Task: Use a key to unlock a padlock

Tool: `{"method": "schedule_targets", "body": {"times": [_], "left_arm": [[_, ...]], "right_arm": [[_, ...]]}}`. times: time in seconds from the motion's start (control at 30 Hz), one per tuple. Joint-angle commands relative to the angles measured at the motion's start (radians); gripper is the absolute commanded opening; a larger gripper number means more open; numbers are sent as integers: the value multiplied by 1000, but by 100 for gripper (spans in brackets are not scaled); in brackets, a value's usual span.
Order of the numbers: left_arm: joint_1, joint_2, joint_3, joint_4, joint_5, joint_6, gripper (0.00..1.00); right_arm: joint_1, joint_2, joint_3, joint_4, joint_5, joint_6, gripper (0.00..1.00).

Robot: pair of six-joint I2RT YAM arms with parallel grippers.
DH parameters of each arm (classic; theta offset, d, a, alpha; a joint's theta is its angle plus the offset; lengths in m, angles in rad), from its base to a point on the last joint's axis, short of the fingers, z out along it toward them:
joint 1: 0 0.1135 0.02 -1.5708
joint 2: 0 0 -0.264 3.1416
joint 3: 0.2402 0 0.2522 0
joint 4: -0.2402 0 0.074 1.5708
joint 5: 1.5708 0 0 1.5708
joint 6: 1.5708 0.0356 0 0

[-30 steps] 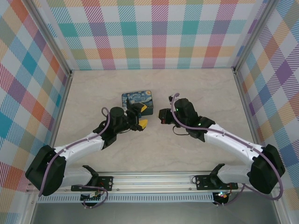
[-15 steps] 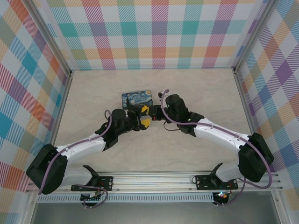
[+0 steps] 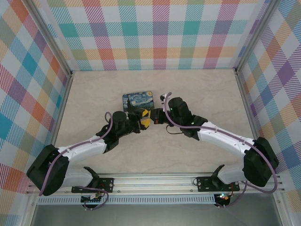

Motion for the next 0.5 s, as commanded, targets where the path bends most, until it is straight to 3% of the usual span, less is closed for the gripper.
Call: {"method": "schedule_targets", "body": {"times": [0.0, 0.47], "left_arm": [[-12, 2, -10, 44, -16, -49, 46], [-13, 2, 14, 20, 9, -37, 54]], "right_arm": [[5, -28, -21, 7, -10, 20, 0], [13, 21, 7, 51, -19, 23, 0]]}}
